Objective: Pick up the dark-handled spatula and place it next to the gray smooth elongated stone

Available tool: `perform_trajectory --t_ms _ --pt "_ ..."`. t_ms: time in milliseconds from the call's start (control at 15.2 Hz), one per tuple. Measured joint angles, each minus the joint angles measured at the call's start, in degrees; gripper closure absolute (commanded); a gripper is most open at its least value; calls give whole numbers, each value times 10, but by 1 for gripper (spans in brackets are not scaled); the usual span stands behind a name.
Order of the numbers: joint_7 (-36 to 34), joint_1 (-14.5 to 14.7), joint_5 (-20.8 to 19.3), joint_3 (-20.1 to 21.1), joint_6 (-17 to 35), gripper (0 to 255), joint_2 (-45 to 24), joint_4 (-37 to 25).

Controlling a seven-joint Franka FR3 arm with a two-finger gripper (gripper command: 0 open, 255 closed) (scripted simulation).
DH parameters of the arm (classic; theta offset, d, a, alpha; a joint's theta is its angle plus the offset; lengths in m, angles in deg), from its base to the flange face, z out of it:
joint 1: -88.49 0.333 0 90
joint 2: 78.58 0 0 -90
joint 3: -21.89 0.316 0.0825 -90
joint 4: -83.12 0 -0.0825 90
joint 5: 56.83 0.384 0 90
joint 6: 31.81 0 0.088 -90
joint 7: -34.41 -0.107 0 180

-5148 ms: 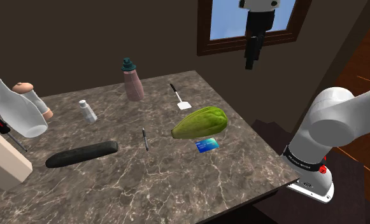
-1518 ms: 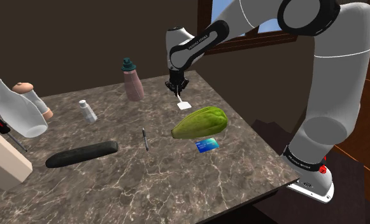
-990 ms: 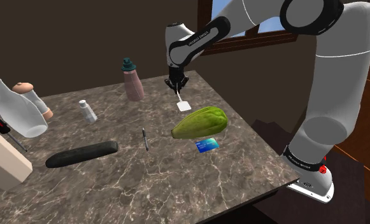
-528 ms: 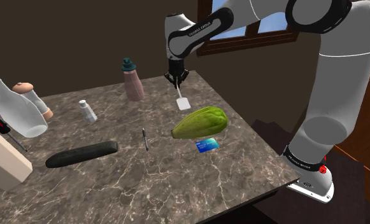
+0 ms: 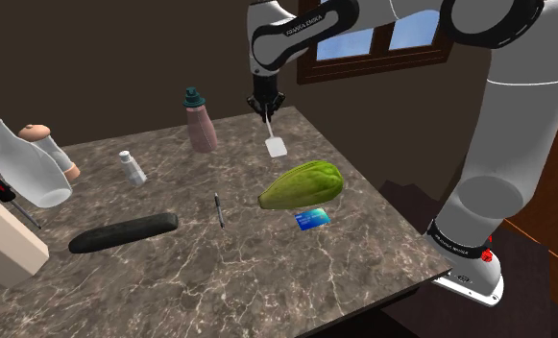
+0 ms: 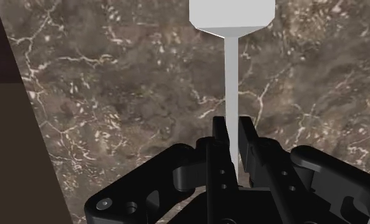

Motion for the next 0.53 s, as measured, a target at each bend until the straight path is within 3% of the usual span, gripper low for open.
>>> perform_trajectory --t_ms 264,528 --pt "1 1 2 1 -28 255 4 -24" --pt "-31 19 2 14 -27 255 25 -1"
